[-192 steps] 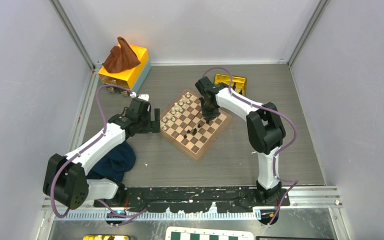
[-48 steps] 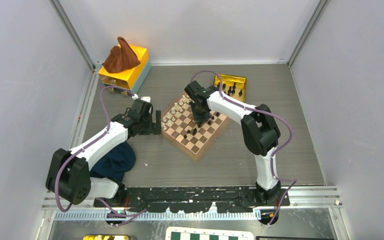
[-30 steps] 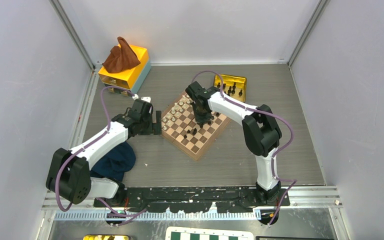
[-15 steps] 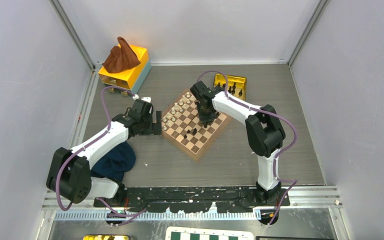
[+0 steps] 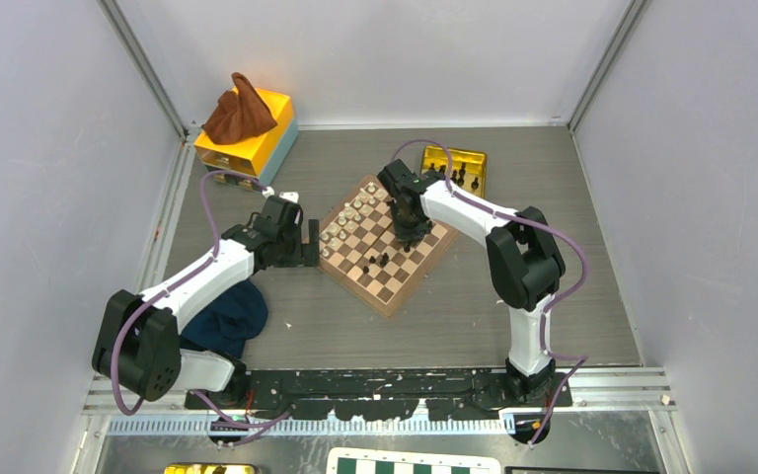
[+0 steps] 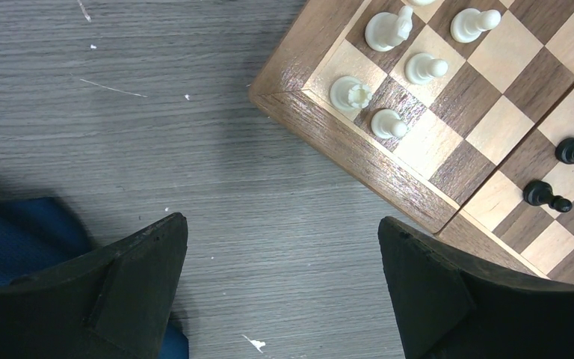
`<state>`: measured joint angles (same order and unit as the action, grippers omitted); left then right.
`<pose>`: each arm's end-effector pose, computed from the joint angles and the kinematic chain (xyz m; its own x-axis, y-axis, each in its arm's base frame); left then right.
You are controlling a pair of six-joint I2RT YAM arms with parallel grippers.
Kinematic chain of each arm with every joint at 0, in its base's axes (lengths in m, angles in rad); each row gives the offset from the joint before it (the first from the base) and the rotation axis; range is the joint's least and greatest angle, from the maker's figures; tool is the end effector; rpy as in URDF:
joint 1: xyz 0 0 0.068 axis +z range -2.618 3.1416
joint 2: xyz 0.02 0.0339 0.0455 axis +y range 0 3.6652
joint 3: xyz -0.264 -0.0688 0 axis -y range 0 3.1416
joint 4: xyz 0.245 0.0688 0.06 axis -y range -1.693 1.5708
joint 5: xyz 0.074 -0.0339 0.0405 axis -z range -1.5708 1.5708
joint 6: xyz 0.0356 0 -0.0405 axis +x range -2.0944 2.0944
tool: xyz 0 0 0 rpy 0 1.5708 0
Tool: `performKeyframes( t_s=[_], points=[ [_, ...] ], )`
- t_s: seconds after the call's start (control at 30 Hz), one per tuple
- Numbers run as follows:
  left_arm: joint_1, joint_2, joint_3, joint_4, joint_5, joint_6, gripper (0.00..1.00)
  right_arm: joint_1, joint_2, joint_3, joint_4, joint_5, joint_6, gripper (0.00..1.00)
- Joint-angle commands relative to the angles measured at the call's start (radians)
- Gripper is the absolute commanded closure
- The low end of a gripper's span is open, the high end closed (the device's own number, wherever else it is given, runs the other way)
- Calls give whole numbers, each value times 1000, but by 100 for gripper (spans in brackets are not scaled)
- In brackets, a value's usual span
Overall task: Set up the chess pieces on the board
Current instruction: Move the chess piece to the chessboard.
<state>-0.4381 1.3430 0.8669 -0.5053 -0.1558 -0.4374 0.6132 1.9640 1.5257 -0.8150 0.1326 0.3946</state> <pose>0.2435 -0.1080 0.2210 -0.8263 -0.0750 -0.5582 -0.0100 0.9929 -0.1186 0.3319 0.2278 0.2039 -0.9236 -0.1839 -0.3365 -0.1968 0.9804 0.0041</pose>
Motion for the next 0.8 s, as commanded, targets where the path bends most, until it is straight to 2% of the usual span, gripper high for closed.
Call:
performKeyframes(
  t_s=[0.0,0.13,0.57,0.7,0.77],
  points=[
    [6,-1,7,36,8,-1,1,-2,-51,4,13,-8,-2,88],
    [6,-1,7,38,10,-1,1,-3,-53,5,12,-21,4,91],
    [6,3,7,39,15,-3,1,-3,-52,5,13,-31,10,91],
    [6,4,7,39,13,-3,1,-2,-51,7,11,-27,8,90],
    [6,5,7,39,13,-3,1,-1,-52,8,10,-27,8,85]
  ],
)
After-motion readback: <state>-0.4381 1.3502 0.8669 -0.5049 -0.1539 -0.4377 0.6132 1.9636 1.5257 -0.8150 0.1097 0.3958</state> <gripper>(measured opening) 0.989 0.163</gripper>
